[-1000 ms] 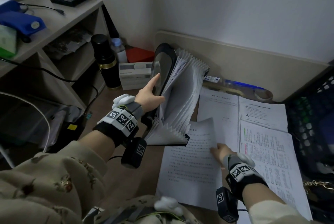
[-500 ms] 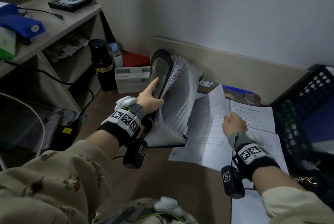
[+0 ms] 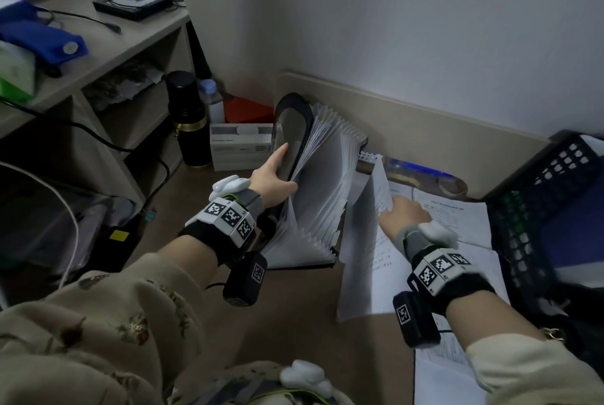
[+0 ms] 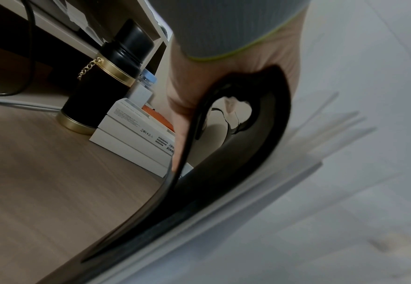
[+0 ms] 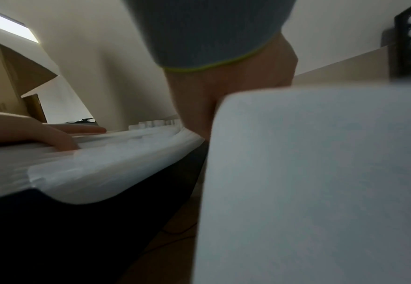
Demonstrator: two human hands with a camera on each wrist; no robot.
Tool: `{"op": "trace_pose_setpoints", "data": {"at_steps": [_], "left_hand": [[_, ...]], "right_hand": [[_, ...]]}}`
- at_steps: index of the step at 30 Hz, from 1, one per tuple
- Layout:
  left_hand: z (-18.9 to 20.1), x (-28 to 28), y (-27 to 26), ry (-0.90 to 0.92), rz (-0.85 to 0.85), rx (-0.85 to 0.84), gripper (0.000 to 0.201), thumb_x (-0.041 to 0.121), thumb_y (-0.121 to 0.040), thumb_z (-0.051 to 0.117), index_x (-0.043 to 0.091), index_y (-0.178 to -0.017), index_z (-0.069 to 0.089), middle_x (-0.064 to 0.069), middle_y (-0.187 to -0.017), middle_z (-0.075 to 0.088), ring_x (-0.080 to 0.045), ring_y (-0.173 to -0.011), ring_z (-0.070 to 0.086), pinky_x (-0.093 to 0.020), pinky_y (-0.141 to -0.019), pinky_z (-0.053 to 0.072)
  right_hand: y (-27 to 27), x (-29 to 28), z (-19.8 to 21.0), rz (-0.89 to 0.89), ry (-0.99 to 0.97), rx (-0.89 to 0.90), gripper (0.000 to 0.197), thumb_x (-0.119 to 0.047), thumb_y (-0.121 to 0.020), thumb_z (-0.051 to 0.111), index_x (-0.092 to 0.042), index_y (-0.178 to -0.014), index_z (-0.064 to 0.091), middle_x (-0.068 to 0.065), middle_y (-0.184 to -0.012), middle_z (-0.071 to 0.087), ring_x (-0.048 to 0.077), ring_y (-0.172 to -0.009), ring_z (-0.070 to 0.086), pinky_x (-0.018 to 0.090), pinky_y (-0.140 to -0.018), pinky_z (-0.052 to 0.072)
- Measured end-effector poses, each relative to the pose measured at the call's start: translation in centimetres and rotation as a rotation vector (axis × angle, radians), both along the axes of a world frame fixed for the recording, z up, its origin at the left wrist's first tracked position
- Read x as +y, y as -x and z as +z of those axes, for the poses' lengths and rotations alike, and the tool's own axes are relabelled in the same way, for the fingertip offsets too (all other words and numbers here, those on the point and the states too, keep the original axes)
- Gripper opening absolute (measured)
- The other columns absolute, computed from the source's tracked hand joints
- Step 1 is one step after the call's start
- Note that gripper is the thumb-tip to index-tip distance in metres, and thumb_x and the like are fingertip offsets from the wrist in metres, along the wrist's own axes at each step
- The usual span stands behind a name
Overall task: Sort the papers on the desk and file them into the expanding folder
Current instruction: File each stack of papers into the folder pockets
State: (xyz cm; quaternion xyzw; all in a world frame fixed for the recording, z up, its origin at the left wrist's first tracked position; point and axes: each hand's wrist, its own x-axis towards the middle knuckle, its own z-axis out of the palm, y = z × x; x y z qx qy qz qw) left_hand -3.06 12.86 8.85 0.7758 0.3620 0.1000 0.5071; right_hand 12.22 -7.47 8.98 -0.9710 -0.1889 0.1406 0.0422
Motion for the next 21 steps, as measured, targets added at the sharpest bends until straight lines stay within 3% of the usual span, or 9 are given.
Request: {"op": "trace_pose_setpoints", "data": {"at_steps": [4, 7, 11, 14, 18, 21], "left_hand": [[0.2, -0.2, 0.1, 0.002, -0.003, -0.004, 0.087, 0.011, -0.080, 0.062, 0.043, -0.151, 0.021, 0.001, -0.151, 0.039, -0.018, -0.132, 0.043, -0.020, -0.092, 0.035], [0.3, -0.4, 0.1, 0.013, -0.001, -0.011, 0.086, 0.010, -0.081, 0.061, 0.042, -0.151, 0.021, 0.002, -0.150, 0.039, -0.012, -0.124, 0.046, -0.018, -0.089, 0.035], [0.5, -0.6, 0.1, 0.022, 0.003, -0.013, 0.086, 0.008, -0.082, 0.061, 0.041, -0.151, 0.021, 0.000, -0.151, 0.038, -0.018, -0.130, 0.044, -0.019, -0.089, 0.035], [0.7, -0.8, 0.1, 0.020, 0.000, -0.010, 0.086, 0.009, -0.082, 0.060, 0.040, -0.151, 0.020, 0.000, -0.150, 0.039, -0.018, -0.128, 0.045, -0.020, -0.088, 0.036], [0.7, -1.2, 0.0, 0.011, -0.008, -0.003, 0.087, 0.009, -0.081, 0.060, 0.040, -0.152, 0.020, 0.000, -0.151, 0.039, -0.020, -0.127, 0.046, -0.021, -0.089, 0.037], [0.7, -1.6, -0.1, 0.000, -0.021, 0.013, 0.086, 0.011, -0.081, 0.060, 0.042, -0.151, 0.020, 0.000, -0.146, 0.044, -0.017, -0.113, 0.051, -0.023, -0.086, 0.040]], "right_hand": [[0.5, 0.2, 0.5, -0.022, 0.120, 0.119, 0.035, -0.036, -0.087, 0.050, -0.011, -0.110, 0.056, 0.010, -0.093, 0.058, 0.027, -0.078, 0.056, 0.029, -0.067, 0.042], [1.0, 0.2, 0.8, 0.017, 0.172, 0.217, 0.022, -0.028, -0.087, 0.050, -0.008, -0.095, 0.057, 0.007, -0.080, 0.060, 0.025, -0.072, 0.058, 0.025, -0.059, 0.041], [1.7, -0.1, 1.1, 0.045, 0.166, 0.221, 0.014, -0.015, -0.087, 0.046, -0.005, -0.086, 0.055, 0.007, -0.065, 0.059, 0.018, -0.057, 0.058, 0.025, -0.057, 0.046], [1.9, -0.4, 1.4, 0.075, 0.173, 0.138, 0.010, -0.015, -0.087, 0.046, -0.007, -0.091, 0.052, 0.009, -0.079, 0.059, 0.024, -0.069, 0.057, 0.028, -0.066, 0.045], [1.8, -0.7, 1.1, 0.071, 0.092, 0.054, 0.028, -0.026, -0.093, 0.045, -0.008, -0.111, 0.056, 0.014, -0.105, 0.062, 0.031, -0.083, 0.056, 0.030, -0.071, 0.042], [1.9, -0.9, 0.9, 0.051, 0.041, 0.029, 0.034, -0.028, -0.097, 0.042, -0.005, -0.119, 0.054, 0.018, -0.117, 0.060, 0.036, -0.099, 0.059, 0.033, -0.074, 0.041]]}}
